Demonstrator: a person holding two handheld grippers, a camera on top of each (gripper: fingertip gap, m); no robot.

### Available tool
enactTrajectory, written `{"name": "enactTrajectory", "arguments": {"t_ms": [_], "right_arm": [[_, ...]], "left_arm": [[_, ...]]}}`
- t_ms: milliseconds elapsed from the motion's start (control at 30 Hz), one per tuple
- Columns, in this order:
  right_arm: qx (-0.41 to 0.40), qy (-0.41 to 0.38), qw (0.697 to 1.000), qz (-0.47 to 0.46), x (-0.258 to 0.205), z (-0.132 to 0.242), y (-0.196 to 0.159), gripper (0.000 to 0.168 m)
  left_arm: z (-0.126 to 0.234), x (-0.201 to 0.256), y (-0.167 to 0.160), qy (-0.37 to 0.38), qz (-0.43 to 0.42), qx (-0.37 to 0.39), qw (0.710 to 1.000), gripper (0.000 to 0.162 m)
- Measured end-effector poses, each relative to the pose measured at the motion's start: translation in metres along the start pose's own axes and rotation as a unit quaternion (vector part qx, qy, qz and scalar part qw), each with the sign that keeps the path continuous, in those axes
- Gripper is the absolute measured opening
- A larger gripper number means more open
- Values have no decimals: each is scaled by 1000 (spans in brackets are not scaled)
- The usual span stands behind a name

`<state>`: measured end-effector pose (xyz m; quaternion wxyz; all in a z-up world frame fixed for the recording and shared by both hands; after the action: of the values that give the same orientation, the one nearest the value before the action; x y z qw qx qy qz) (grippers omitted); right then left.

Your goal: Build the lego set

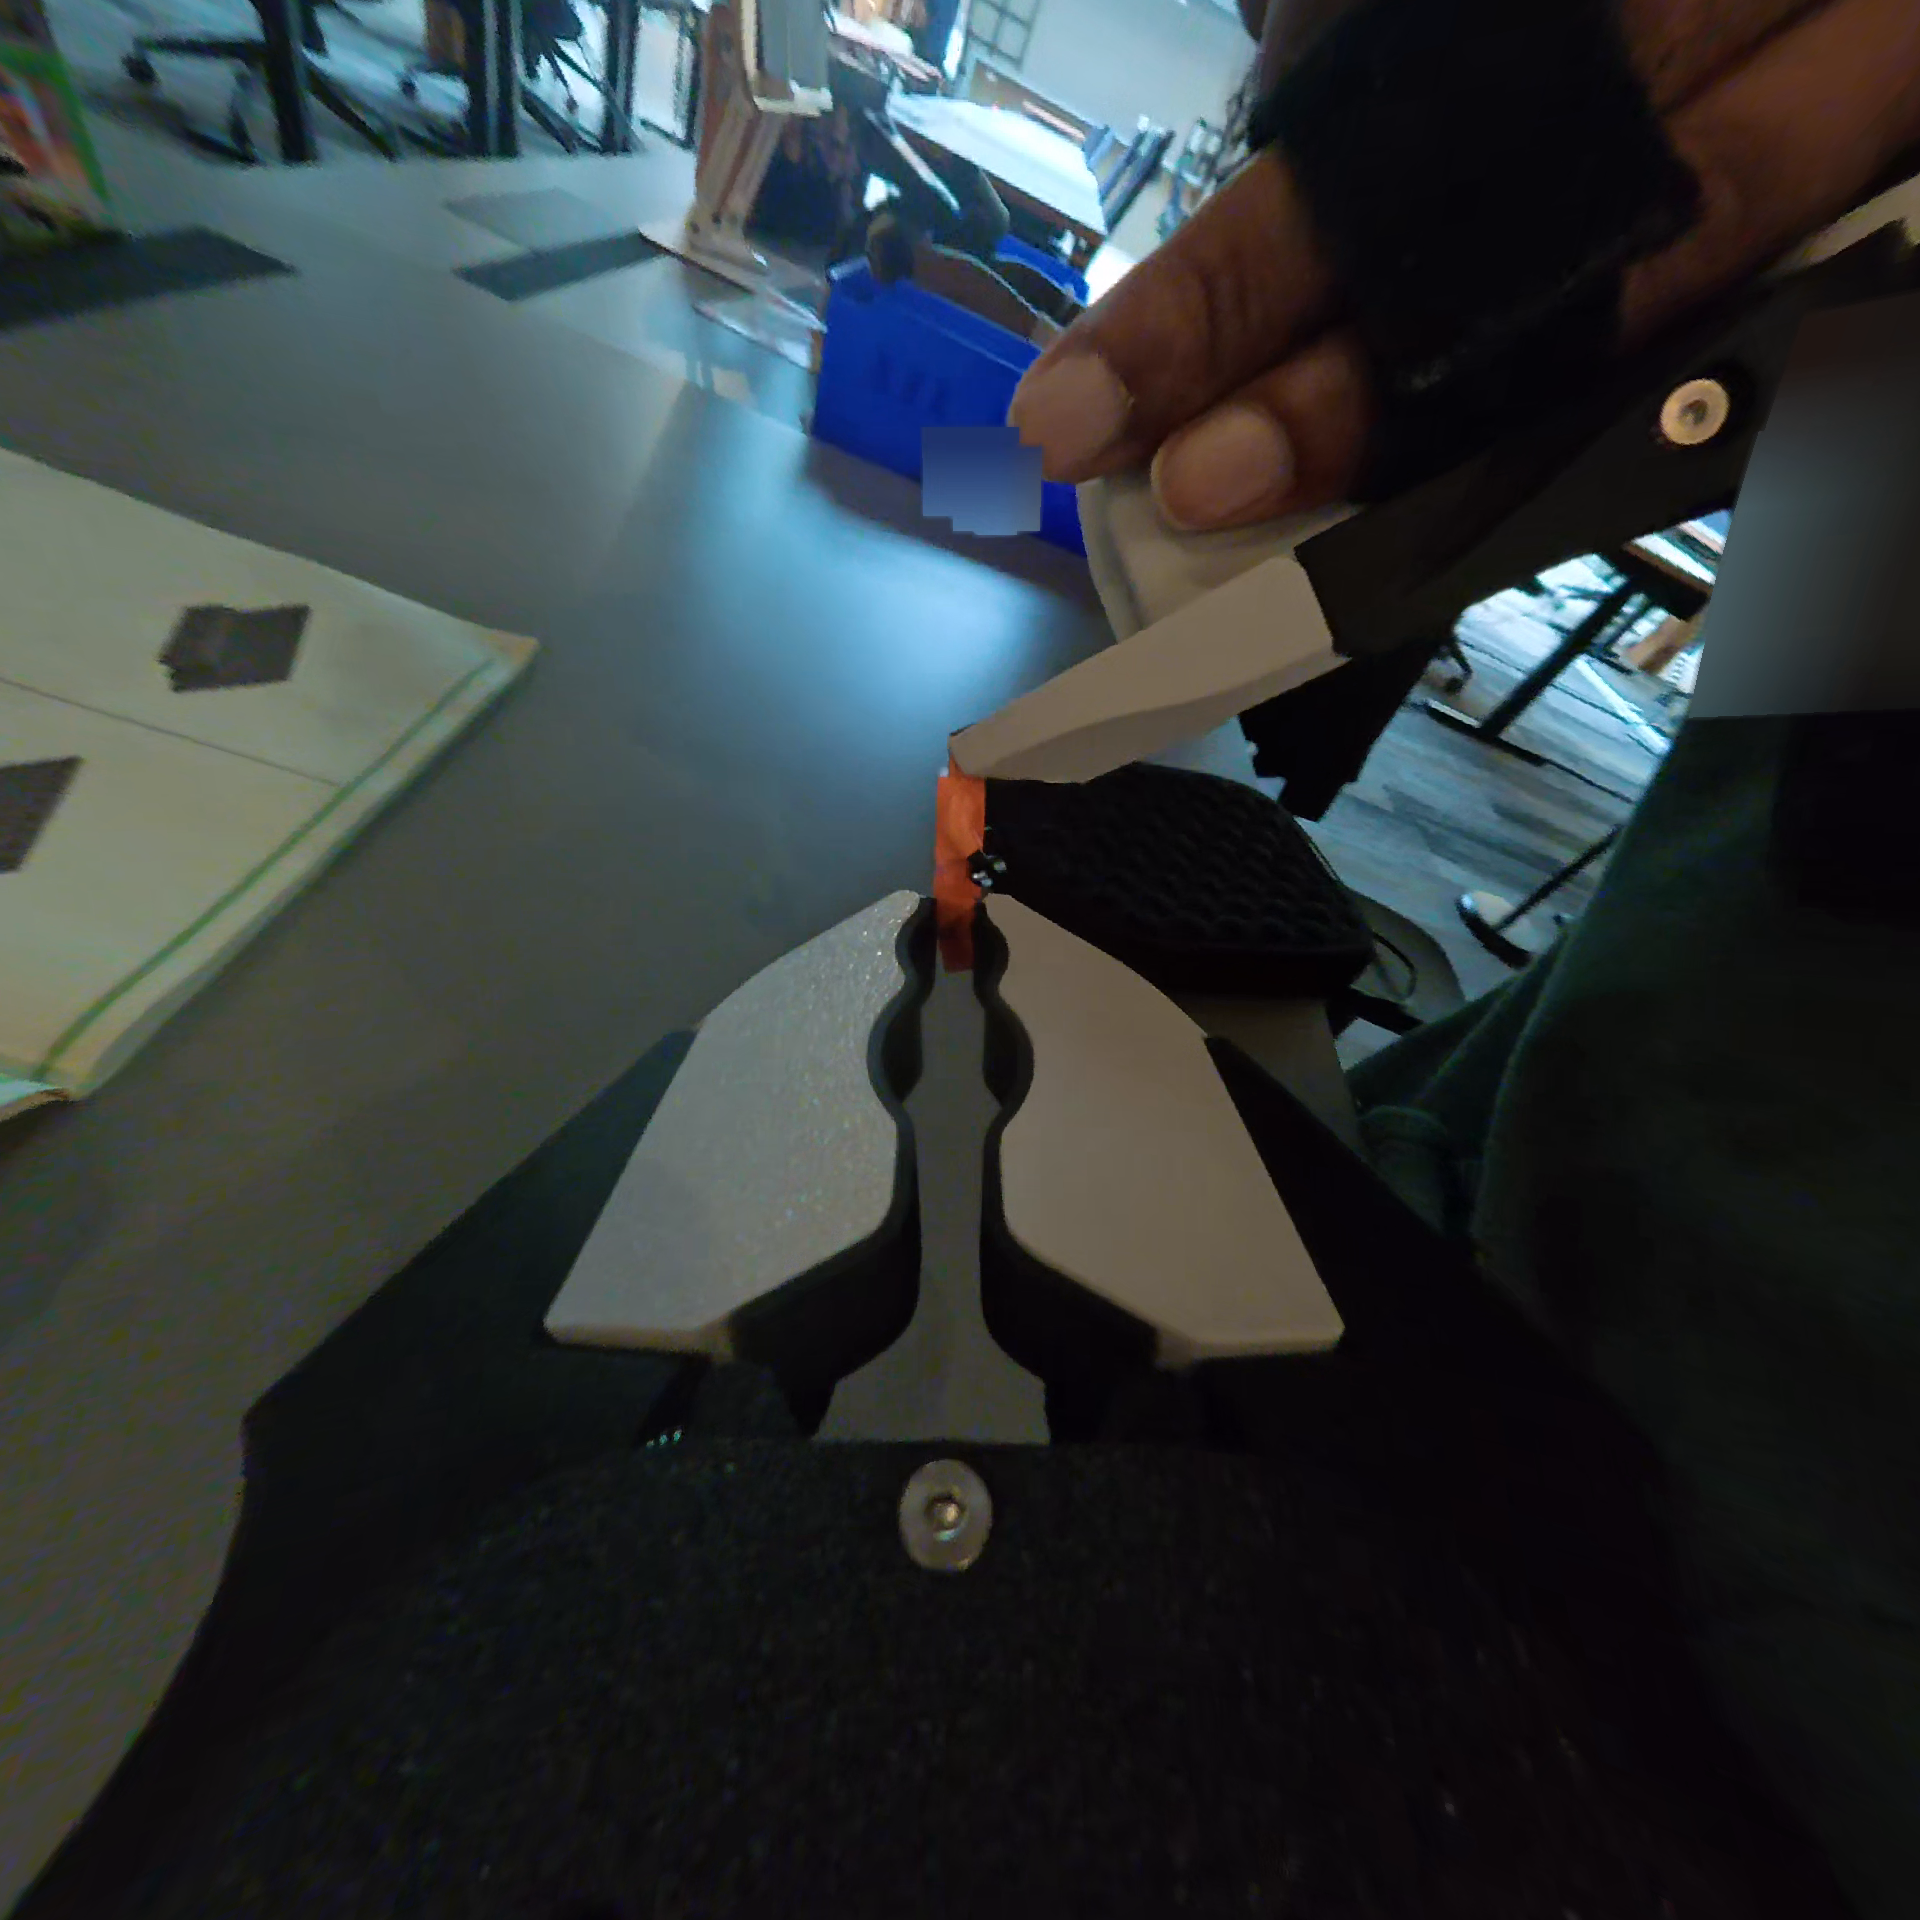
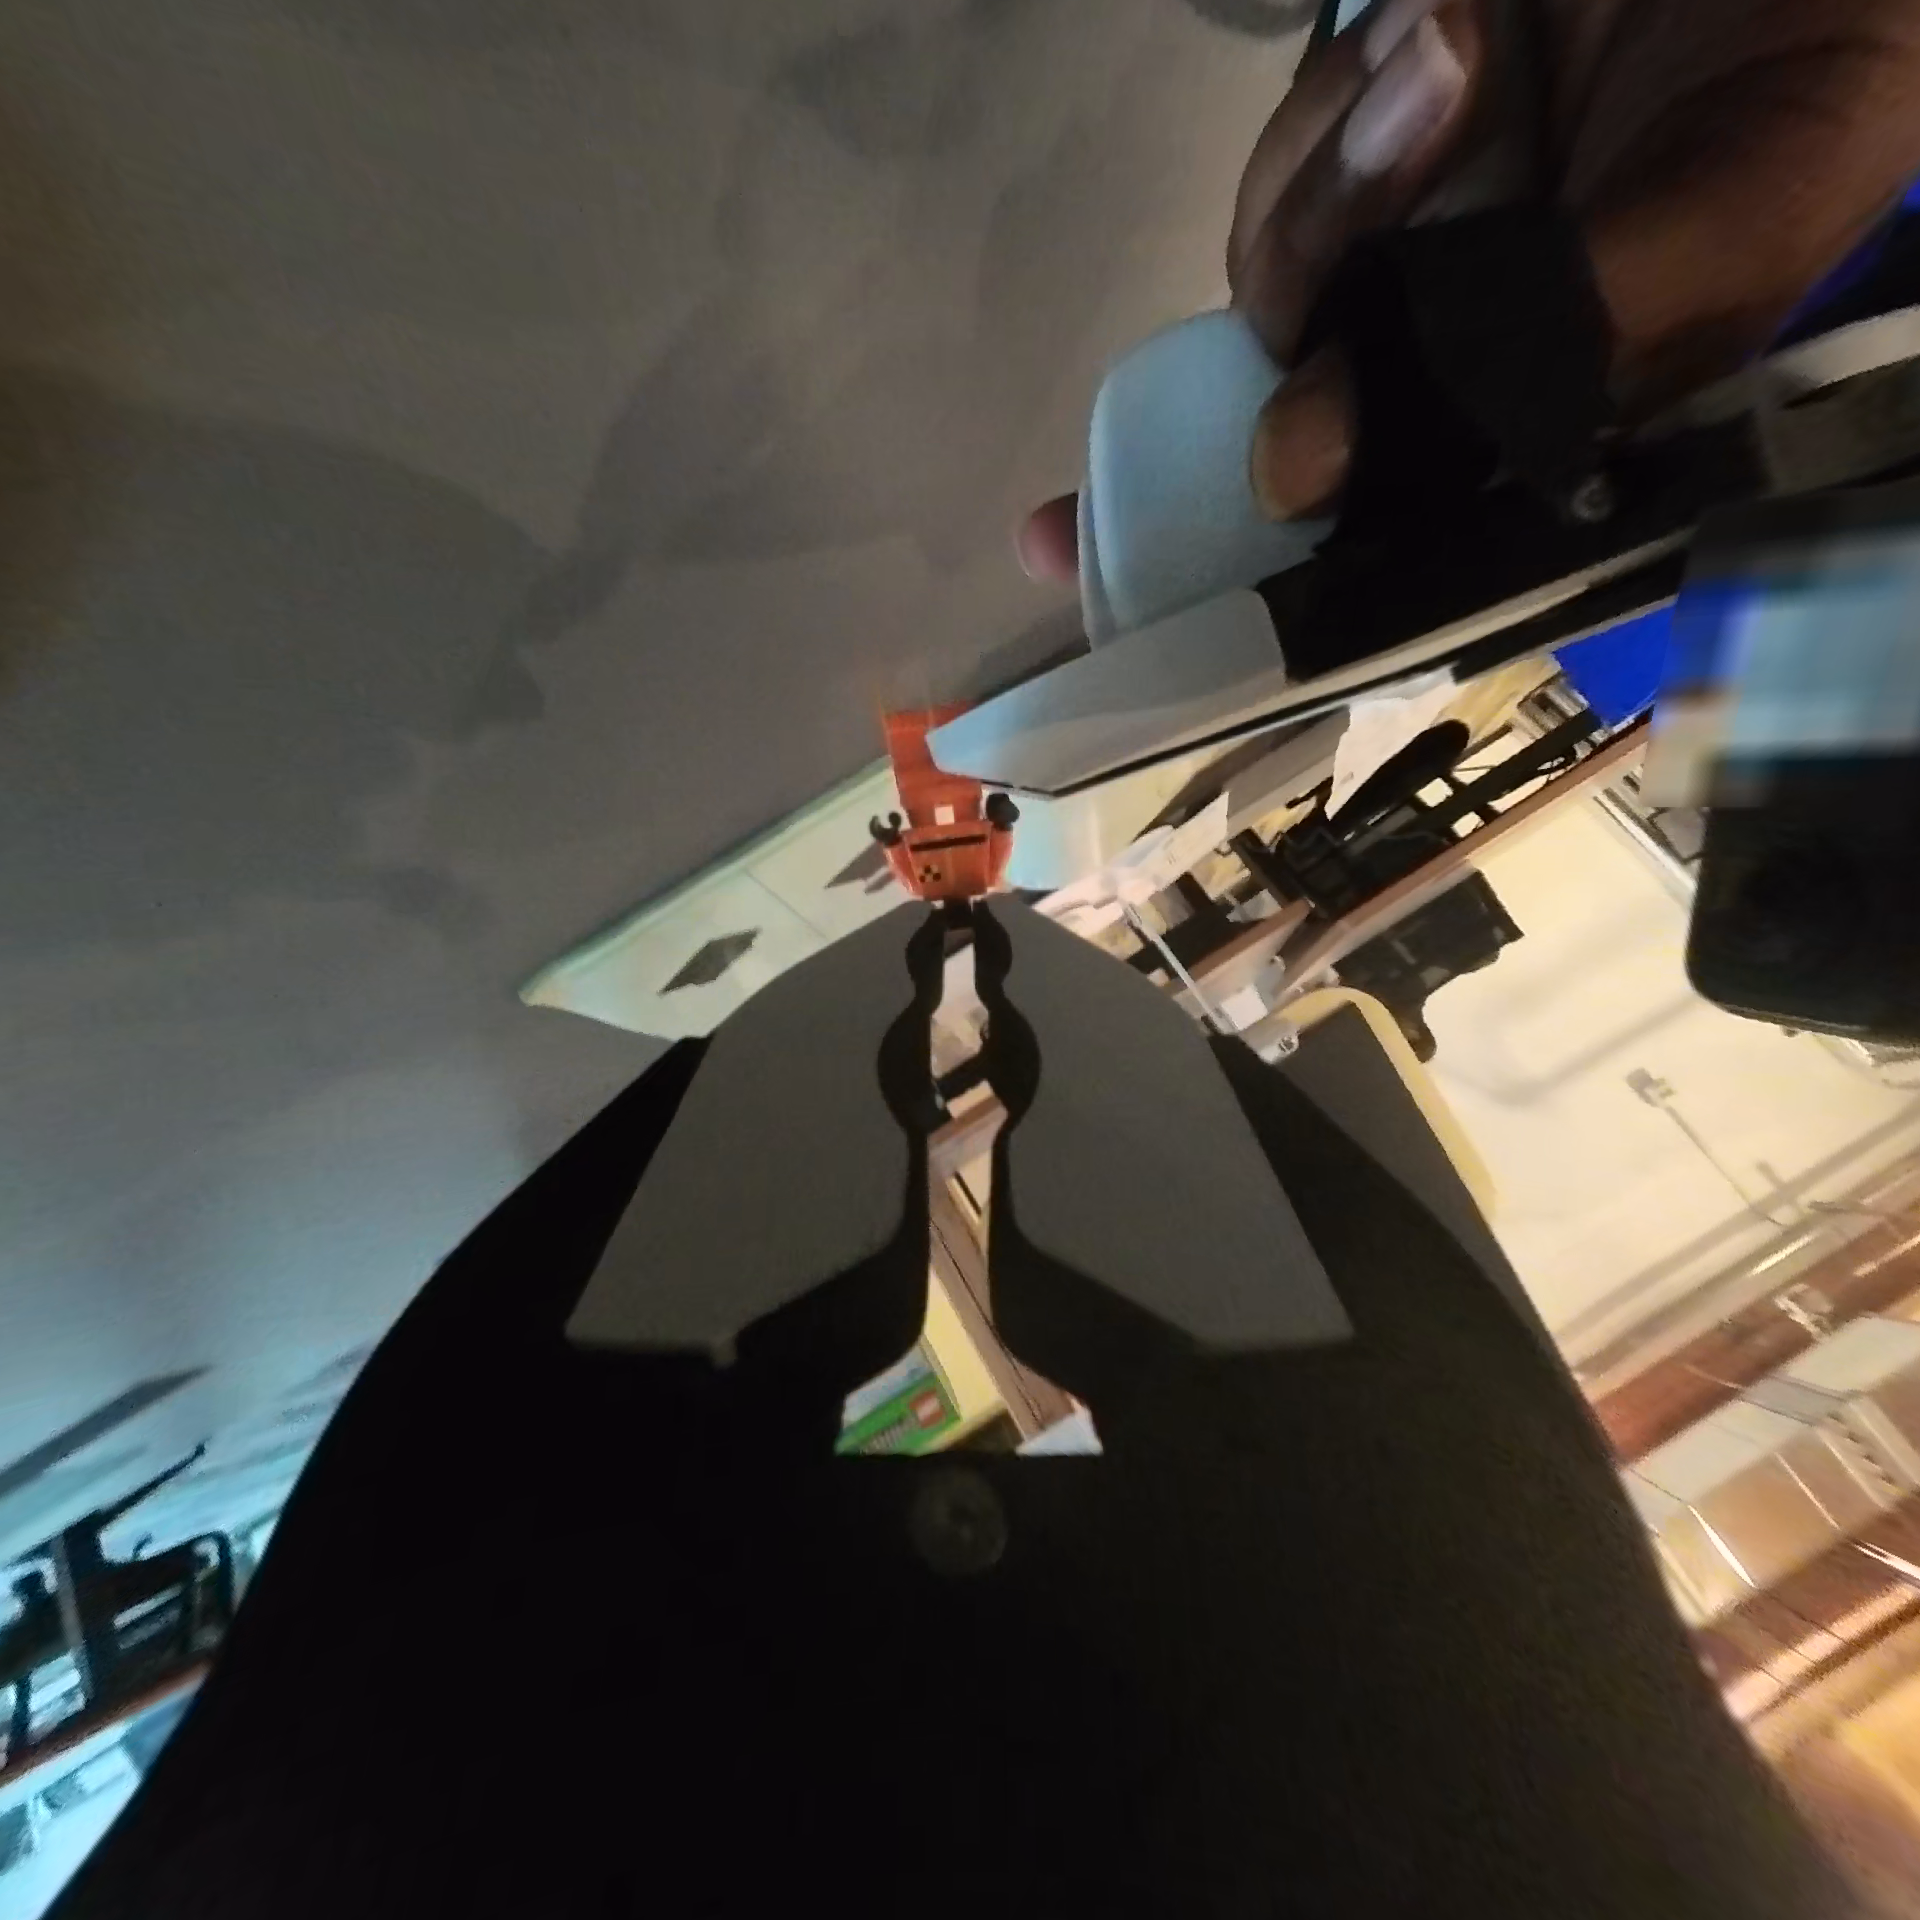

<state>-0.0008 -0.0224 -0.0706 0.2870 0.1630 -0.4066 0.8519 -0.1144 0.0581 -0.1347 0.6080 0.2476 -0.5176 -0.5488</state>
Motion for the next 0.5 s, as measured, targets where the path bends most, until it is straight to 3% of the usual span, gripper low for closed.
{"name": "enactTrajectory", "arguments": {"t_ms": [500], "right_arm": [[-52,5,998,26,22,8,-6,13]], "left_arm": [[13,5,7,26,-23,68,997,6]]}}
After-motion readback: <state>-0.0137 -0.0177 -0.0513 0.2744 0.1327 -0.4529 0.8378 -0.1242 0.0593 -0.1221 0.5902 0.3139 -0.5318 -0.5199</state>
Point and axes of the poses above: each gripper's, where its closed fingertips meet, z back along the fingers, y out of its top, x = y × z across the jaws, the point moved 10 cm from there along z, back along the fingers, and after that the axes turned 7 degrees about -x, right-handed, at the moved point
